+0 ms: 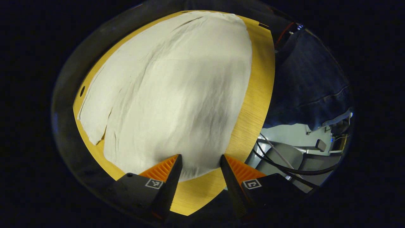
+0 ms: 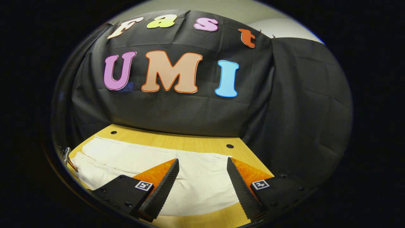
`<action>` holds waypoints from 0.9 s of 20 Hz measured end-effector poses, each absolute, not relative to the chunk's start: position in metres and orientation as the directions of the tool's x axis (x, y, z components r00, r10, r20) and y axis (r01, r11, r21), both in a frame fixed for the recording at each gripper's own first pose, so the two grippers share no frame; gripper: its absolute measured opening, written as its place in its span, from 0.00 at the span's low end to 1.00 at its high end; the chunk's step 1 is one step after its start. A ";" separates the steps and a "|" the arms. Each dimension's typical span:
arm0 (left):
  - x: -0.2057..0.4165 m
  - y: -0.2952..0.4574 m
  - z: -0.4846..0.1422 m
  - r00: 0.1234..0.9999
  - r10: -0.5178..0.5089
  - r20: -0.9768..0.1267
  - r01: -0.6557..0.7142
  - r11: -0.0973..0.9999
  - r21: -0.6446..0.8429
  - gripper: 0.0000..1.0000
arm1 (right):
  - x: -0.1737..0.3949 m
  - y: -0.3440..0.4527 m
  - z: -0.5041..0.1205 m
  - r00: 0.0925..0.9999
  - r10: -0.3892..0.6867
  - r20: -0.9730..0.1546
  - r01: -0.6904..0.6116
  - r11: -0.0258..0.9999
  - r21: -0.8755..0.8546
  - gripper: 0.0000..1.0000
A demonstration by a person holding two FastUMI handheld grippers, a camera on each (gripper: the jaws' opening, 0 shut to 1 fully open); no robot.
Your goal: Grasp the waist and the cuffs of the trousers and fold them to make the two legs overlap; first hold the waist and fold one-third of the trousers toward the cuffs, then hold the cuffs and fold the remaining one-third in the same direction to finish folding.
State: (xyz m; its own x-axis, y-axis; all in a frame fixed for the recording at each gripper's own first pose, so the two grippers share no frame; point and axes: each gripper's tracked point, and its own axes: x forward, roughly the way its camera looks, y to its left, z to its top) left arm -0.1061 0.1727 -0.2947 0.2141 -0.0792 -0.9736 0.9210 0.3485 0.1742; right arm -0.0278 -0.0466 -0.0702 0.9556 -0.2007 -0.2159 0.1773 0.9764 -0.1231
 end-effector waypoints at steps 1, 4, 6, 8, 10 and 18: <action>-0.106 0.172 -0.297 0.213 -0.078 -0.974 0.922 0.345 0.174 0.74 | -0.025 -0.047 -0.070 0.956 -0.196 -0.218 0.170 0.977 -0.130 0.98; -0.101 0.174 -0.300 0.207 -0.066 -0.976 0.918 0.358 0.170 0.72 | -0.020 -0.047 -0.078 0.956 -0.170 -0.239 0.140 0.981 -0.137 0.98; -0.097 0.173 -0.301 0.215 -0.069 -0.974 0.907 0.383 0.173 0.70 | -0.016 -0.045 -0.088 0.954 -0.135 -0.268 0.099 0.985 -0.143 0.98; -0.090 0.175 -0.297 0.232 -0.063 -0.971 0.890 0.416 0.186 0.54 | -0.013 -0.042 -0.102 0.946 -0.088 -0.312 0.040 0.987 -0.158 0.98; -0.079 0.179 -0.298 0.251 -0.051 -0.967 0.868 0.453 0.202 0.24 | -0.014 -0.039 -0.120 0.926 -0.024 -0.377 -0.037 0.988 -0.152 0.99; -0.080 0.180 -0.298 0.220 -0.013 -0.975 0.892 0.407 0.196 0.00 | -0.023 -0.039 -0.180 0.820 0.152 -0.552 -0.324 0.918 -0.228 0.97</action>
